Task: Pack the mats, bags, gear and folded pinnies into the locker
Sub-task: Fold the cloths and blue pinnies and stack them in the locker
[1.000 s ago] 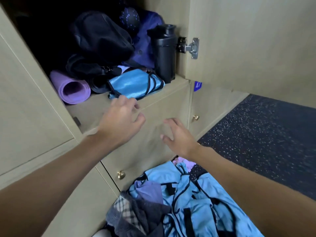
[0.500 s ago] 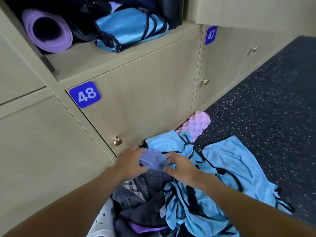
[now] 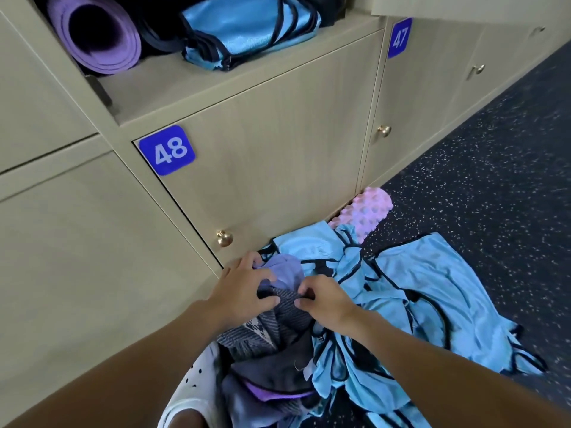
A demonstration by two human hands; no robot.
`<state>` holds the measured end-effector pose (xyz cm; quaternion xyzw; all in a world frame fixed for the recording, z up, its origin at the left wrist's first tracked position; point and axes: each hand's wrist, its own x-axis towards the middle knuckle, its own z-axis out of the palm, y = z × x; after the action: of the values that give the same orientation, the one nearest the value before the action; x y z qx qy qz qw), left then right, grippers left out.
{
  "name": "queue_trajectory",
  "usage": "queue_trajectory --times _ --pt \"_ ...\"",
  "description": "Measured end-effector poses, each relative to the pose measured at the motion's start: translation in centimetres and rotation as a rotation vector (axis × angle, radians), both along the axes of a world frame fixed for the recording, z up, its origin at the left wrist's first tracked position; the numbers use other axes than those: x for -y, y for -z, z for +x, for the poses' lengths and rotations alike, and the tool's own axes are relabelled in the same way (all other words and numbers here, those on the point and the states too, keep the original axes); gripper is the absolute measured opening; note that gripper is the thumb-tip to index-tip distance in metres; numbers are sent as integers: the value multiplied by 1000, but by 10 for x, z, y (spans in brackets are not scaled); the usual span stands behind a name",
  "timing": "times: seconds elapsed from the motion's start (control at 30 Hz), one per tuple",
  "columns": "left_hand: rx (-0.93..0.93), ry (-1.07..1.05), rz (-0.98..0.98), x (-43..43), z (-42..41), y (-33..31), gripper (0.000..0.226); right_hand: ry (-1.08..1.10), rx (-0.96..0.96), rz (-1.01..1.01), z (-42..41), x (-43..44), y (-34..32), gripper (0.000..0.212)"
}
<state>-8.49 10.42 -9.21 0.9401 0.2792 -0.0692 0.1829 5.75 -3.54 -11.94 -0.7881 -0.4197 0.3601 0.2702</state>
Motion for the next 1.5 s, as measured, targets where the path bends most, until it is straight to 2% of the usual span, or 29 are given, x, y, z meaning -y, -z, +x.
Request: queue_trajectory --times 0.07,0.2,0.23,0.37,0.4,0.47,0.6,0.7,0.77,0.87,1.0,1.07,1.17,1.27,1.33,1.37,1.47,1.5 --pt "4 26 -14 4 0 -13 53 22 -18 33 -1 1 -10 30" --pt "3 89 -100 14 7 -50 72 6 -12 130 -5 2 -52 35" --pt "41 86 -124 15 8 -58 70 -6 -2 161 -3 2 -67 35" --pt "235 18 -184 24 14 -111 21 -47 43 286 5 10 -135 27" --pt "303 18 -231 27 17 -130 18 -36 54 326 7 13 -153 28" --pt "435 29 -288 32 20 -171 25 3 110 414 12 20 -194 26" --pt "667 19 -292 48 26 -256 15 45 131 577 23 42 -270 13" --pt "861 16 -320 63 27 -307 22 67 158 587 24 70 -308 38" --pt "954 23 -342 72 29 -327 25 104 138 621 26 83 -317 35" --pt "1005 29 -368 88 28 -340 20 223 127 685 25 99 -323 18" --pt "1054 66 -454 106 27 -344 20 290 -99 615 34 105 -315 39" --pt "1046 89 -483 112 30 -344 16 238 -137 556 33 105 -309 29" --pt "1025 88 -484 115 38 -340 11 229 -228 587 29 100 -302 17" --pt "1007 65 -484 116 46 -336 10 151 -459 601 24 97 -308 45" --pt "1009 66 -487 116 50 -336 11 62 -478 604 21 97 -311 52" --pt "1006 69 -487 117 52 -336 9 65 -457 613 20 97 -310 47" --pt "988 78 -476 117 56 -332 2 180 -363 631 20 96 -308 16" --pt "965 70 -491 117 56 -328 8 227 -335 641 21 97 -310 12"
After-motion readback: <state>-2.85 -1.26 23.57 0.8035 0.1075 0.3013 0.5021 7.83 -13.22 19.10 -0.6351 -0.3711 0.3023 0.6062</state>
